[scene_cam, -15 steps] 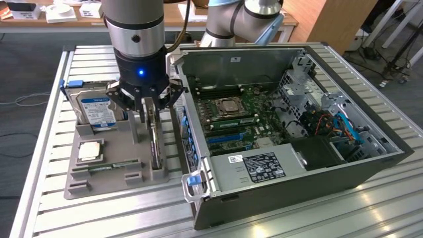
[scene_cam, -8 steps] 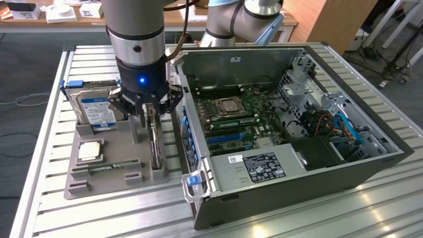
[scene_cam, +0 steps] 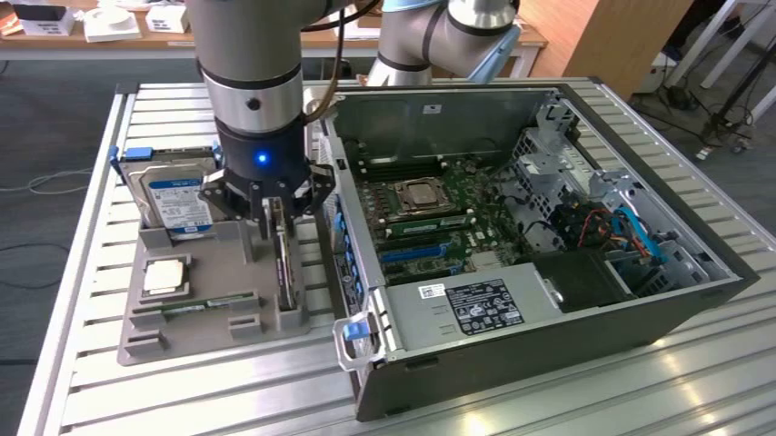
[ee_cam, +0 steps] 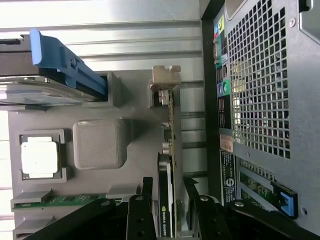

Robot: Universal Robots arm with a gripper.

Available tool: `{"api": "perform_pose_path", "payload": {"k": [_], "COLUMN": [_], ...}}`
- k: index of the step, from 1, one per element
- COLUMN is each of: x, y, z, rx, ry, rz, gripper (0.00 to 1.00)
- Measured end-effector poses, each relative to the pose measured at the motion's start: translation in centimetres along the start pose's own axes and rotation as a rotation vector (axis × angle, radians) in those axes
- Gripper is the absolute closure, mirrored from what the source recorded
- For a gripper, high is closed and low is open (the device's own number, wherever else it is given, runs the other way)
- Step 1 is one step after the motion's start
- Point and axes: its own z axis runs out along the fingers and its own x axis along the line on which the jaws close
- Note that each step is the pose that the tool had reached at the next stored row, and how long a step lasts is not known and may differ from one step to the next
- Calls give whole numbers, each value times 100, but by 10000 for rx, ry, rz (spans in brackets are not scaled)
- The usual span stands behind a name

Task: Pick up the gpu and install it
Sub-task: 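Pick up the gpu and move the gpu toward the slot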

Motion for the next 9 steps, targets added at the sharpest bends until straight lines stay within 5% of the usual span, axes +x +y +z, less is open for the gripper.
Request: {"api": "perform_pose_path", "payload": {"k": [9], "x": [2], "y": [-4], "z": [99], "rx": [3], "ry": [3], "rz": [0], "gripper": [63]}}
